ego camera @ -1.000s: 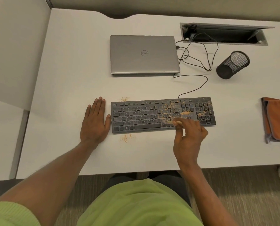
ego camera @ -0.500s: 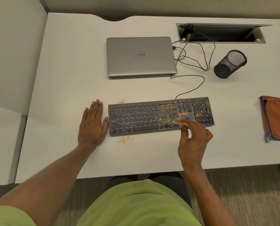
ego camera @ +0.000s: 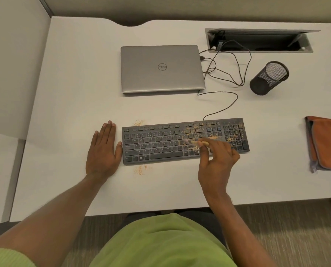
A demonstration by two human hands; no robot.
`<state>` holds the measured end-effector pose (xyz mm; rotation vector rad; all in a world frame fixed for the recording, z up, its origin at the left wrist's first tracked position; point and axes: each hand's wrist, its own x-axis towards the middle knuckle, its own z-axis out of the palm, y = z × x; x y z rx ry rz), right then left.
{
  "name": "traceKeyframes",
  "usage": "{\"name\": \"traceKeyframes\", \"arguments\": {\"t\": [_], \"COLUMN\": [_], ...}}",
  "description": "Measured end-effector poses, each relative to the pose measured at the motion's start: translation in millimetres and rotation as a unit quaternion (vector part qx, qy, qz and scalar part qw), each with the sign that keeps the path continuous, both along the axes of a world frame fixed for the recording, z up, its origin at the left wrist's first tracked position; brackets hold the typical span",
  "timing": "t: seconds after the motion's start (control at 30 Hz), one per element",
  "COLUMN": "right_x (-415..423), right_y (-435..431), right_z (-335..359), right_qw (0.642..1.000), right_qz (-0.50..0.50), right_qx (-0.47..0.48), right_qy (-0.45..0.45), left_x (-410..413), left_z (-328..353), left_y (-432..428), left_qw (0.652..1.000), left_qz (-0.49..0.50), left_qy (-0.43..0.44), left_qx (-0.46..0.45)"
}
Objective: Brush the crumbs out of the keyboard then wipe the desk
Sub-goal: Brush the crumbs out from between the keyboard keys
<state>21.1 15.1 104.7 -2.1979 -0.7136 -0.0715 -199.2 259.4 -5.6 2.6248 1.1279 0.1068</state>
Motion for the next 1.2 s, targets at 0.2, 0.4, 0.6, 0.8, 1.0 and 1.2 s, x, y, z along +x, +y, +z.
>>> {"name": "traceKeyframes", "arguments": {"t": [0.2, 0.4, 0.6, 0.8, 1.0, 1.2], "right_x": [-2.6, -3.1, -1.3, -2.8, 2.0, -1.2], "right_y": [18.5, 13.0, 15.8, 13.7, 8.5, 12.2], "right_z": [-4.9, -10.1, -0.8, -4.6, 0.5, -6.5], "right_qw": [0.999, 0.998, 0.998, 0.996, 0.995, 0.997], "right_qz": [0.030, 0.029, 0.013, 0.046, 0.012, 0.045], "right_qx": [0.010, -0.048, -0.027, -0.059, -0.067, -0.058], "right_qy": [-0.012, -0.028, -0.061, -0.048, -0.069, -0.029], "left_x": [0.1, 0.1, 1.2, 1.6, 1.2, 1.1], "left_z": [0.9, 1.1, 3.5, 3.2, 1.9, 1.9], "left_y": [-0.1, 0.3, -0.7, -0.5, 0.0, 0.3], "left_qw": [1.000, 1.000, 1.000, 1.000, 1.000, 1.000], "left_qz": [0.002, 0.002, 0.003, 0.000, -0.001, -0.002], "left_qy": [-0.001, 0.004, 0.003, -0.002, -0.001, 0.000], "left_qx": [-0.004, -0.006, -0.005, -0.003, -0.003, 0.001]}}
